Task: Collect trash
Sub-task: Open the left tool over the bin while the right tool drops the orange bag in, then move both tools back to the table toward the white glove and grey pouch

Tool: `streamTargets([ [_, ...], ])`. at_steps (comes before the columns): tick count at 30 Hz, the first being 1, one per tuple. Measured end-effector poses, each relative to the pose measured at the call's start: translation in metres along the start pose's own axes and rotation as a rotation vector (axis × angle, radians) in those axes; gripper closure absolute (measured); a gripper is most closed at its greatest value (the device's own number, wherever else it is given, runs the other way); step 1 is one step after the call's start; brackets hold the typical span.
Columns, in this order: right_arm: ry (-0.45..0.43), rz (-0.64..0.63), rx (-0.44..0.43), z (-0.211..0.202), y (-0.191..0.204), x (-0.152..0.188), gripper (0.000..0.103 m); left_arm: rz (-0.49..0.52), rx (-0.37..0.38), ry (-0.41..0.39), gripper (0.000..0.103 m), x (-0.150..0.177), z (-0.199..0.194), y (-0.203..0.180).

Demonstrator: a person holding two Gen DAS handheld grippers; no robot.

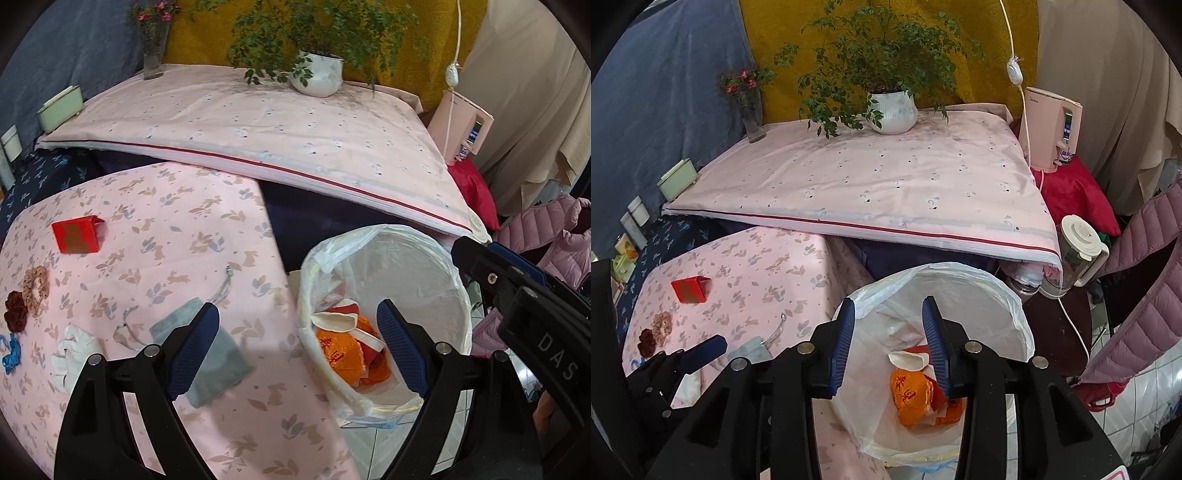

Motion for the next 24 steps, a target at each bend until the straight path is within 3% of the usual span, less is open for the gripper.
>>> streamTargets([
  [24, 0.057, -0.151, -0.086, 0.006, 0.125, 0.039, 0.051, -0.223, -0.072, -0.007, 0.02, 0.044, -0.03, 0.142],
])
Point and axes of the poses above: each gripper's, at about its wrist camera, not at the fingertips, and z roughly the way its jaws point, y to its left, x to its underside, the point moved 6 cm from there along z, roughly the way its jaws point, and after that the axes turned 13 degrees about y, right-handed, at the moved point
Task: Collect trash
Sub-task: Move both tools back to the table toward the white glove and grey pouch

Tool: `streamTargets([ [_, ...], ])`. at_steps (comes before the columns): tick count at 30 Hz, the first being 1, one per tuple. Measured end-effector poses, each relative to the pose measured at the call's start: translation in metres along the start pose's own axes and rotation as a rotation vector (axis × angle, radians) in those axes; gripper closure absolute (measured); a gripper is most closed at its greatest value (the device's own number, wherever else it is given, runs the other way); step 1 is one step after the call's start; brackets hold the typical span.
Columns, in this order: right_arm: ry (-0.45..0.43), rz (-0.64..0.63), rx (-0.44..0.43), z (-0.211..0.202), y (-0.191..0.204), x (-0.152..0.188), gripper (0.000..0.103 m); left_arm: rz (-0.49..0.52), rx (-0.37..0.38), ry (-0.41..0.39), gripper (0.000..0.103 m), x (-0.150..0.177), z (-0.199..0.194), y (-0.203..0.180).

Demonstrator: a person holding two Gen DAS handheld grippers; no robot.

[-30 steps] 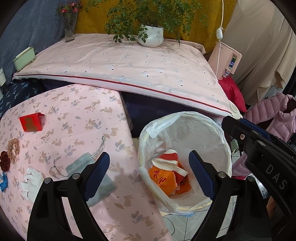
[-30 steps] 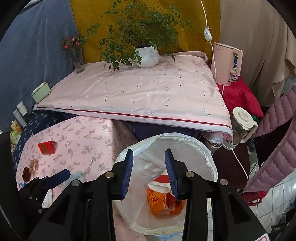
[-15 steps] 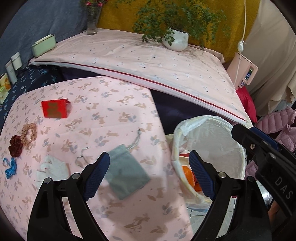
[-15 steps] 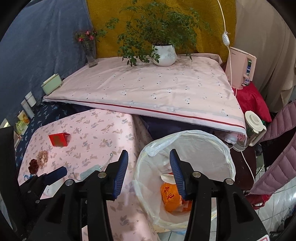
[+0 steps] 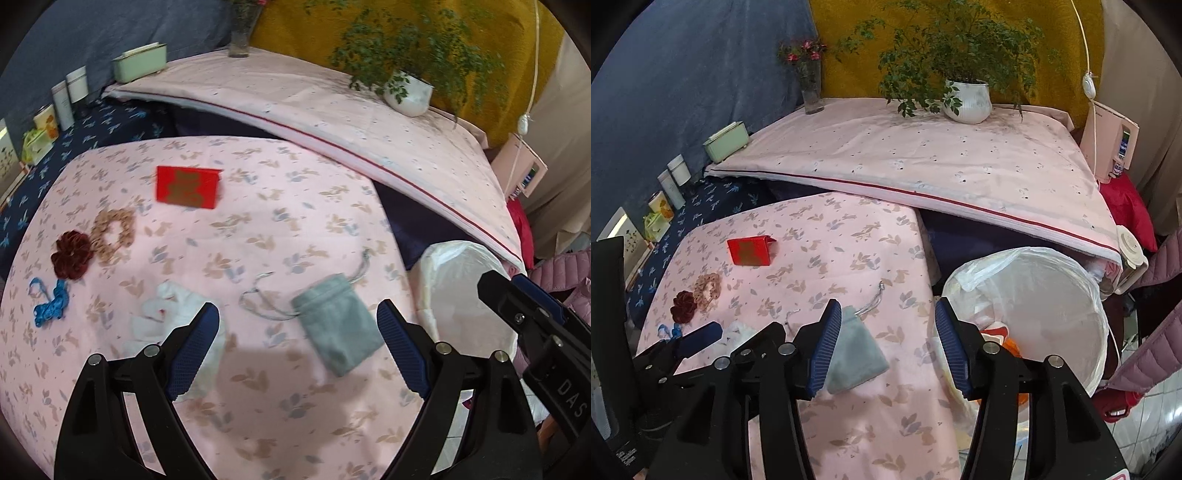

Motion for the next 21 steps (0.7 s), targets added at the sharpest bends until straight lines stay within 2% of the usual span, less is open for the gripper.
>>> streamTargets([
  [13, 0.06, -0.053, -0.029, 0.027, 0.061, 0.023, 0.049, -0.149, -0.062, 0.036, 0.02, 0.03, 0.004, 0.104],
  [21, 0.128, -0.042, -0.025, 0.061, 0.069, 0.047, 0.049, -0.179, -0.058, 0.114, 0.02, 0.052, 0.033, 0.121],
])
Point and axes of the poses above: each gripper's, at about its wrist camera, not at the fingertips, and z roughly the way its jaws point, y to its left, x to its underside, the point moved 6 cm from there along z, roughly the way its jaws point, and after that the axes turned 13 degrees about y, right-handed, at the moved point
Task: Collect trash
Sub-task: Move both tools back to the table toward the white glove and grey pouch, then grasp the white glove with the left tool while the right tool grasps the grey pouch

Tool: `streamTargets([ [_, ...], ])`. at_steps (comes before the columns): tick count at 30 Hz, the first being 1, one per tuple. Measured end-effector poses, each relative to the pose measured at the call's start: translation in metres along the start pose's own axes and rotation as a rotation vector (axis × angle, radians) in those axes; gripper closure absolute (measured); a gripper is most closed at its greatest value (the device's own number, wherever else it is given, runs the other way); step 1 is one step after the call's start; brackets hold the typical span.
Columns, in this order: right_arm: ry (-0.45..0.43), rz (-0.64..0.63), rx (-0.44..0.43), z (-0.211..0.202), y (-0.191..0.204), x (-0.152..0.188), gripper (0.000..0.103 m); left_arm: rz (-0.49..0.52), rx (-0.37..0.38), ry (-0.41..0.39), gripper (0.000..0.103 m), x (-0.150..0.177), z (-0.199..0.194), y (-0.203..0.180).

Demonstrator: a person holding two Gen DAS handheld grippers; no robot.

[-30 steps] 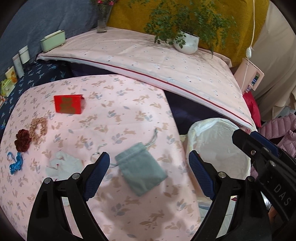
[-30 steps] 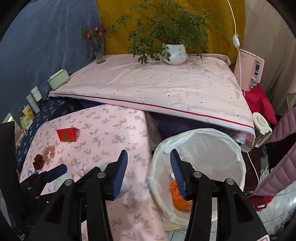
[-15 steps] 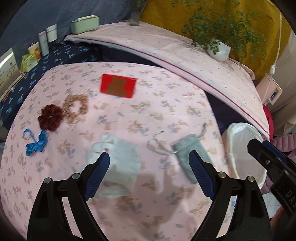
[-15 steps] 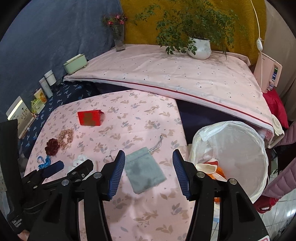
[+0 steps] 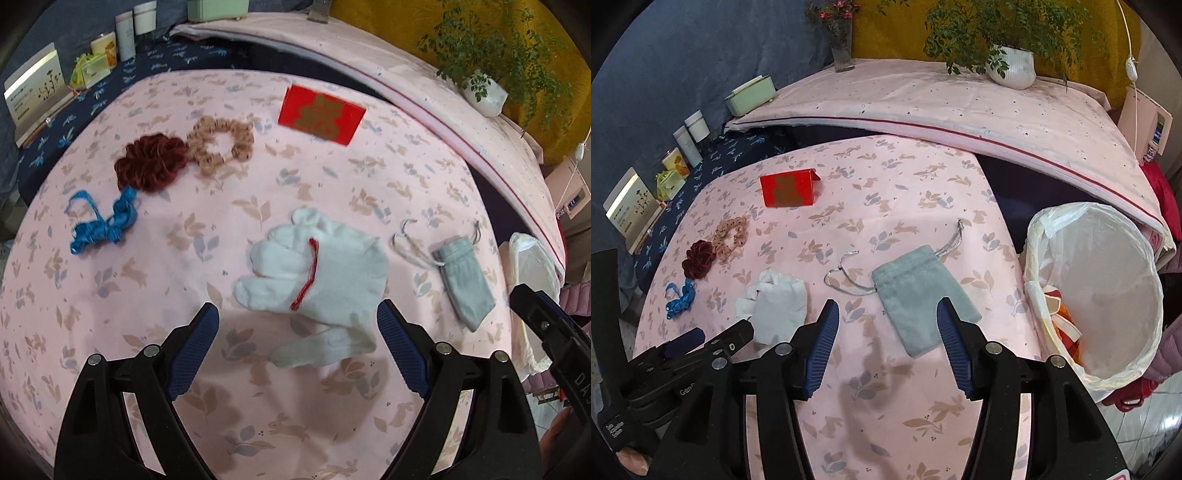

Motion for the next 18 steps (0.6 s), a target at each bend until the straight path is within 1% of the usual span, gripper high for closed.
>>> streamTargets([
  [9, 0.082, 0.02, 0.022, 0.046, -0.014, 0.008, 0.049, 0.033, -0.021, 0.059, 0.02, -0.001, 0.035, -0.014],
  [13, 0.119, 0.015, 0.041, 0.064, -0.02, 0.009, 0.049, 0.064, -0.068, 0.041, 0.021, -0.004, 0.04, -0.017],
  [14, 0.126, 0.015, 0.045, 0.068, -0.021, 0.01, 0.049, 0.068, -0.074, 0.037, 0.023, -0.004, 0.04, -0.018],
  [16, 0.122, 0.008, 0.057, 0.072, -0.022, 0.01, 0.049, 0.08, -0.077, 0.029, 0.031, -0.005, 0.038, -0.02],
  [18, 0.119, -0.016, 0.079, 0.074, -0.019, 0.009, 0.048, 0.093, -0.077, 0.024, 0.042, -0.006, 0.037, -0.022],
])
Point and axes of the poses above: each gripper's, at about its wrist camera, not at the fingertips, and z roughly the way its jaws point, y to its left, x to its underside, the point moved 6 cm from there along z, roughly the way its jaws point, and after that the axes turned 13 degrees about y, right-handed, at the moved point
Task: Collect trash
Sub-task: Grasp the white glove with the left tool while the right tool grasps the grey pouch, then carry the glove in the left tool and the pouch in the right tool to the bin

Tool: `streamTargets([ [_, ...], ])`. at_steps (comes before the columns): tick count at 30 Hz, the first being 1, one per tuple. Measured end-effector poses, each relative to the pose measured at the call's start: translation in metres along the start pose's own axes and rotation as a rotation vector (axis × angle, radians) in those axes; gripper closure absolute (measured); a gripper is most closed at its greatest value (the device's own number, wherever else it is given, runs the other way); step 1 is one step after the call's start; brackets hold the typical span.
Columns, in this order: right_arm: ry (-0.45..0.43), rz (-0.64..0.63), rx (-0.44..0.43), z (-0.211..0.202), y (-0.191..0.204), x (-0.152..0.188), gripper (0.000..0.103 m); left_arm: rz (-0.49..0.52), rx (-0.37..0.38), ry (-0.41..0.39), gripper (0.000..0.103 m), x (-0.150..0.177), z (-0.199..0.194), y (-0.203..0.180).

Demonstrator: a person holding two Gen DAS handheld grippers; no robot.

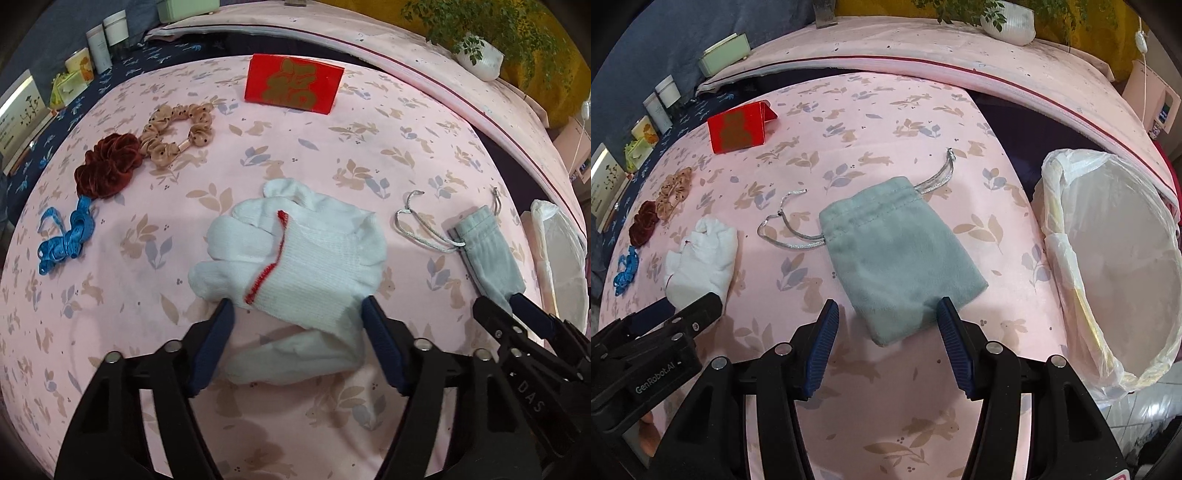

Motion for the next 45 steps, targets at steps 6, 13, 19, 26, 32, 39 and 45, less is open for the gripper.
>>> streamTargets([
  [6, -0.007, -0.026, 0.033, 0.001, 0.001, -0.004, 0.081, 0.017, 0.045, 0.006, 0.083, -0.002, -0.004, -0.007],
  [13, -0.016, -0.023, 0.016, -0.011, -0.003, -0.008, 0.098, 0.03, 0.062, -0.003, 0.093, -0.004, -0.016, -0.014],
  [19, -0.089, -0.009, -0.005, -0.048, -0.011, -0.019, 0.099, 0.052, 0.091, -0.029, 0.093, -0.008, -0.038, -0.031],
  [26, -0.178, 0.026, -0.024, -0.096, -0.037, -0.033, 0.099, 0.108, 0.121, -0.093, 0.093, -0.017, -0.073, -0.067],
  [32, -0.249, 0.061, -0.019, -0.132, -0.066, -0.044, 0.099, 0.175, 0.148, -0.14, 0.093, -0.022, -0.1, -0.108],
  [39, -0.313, 0.101, 0.02, -0.166, -0.108, -0.052, 0.099, 0.257, 0.194, -0.182, 0.093, -0.028, -0.127, -0.164],
  [45, -0.341, 0.153, 0.054, -0.181, -0.15, -0.051, 0.099, 0.332, 0.239, -0.194, 0.093, -0.029, -0.14, -0.217],
])
Point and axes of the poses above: each gripper's, at about its wrist camera, not at the fingertips, and z roughly the way its jaws point, y to its left, x to its underside, the point moved 6 cm from there along z, roughly the way its jaws point, and after that the axes turned 13 degrees about y, right-handed, at the moved point
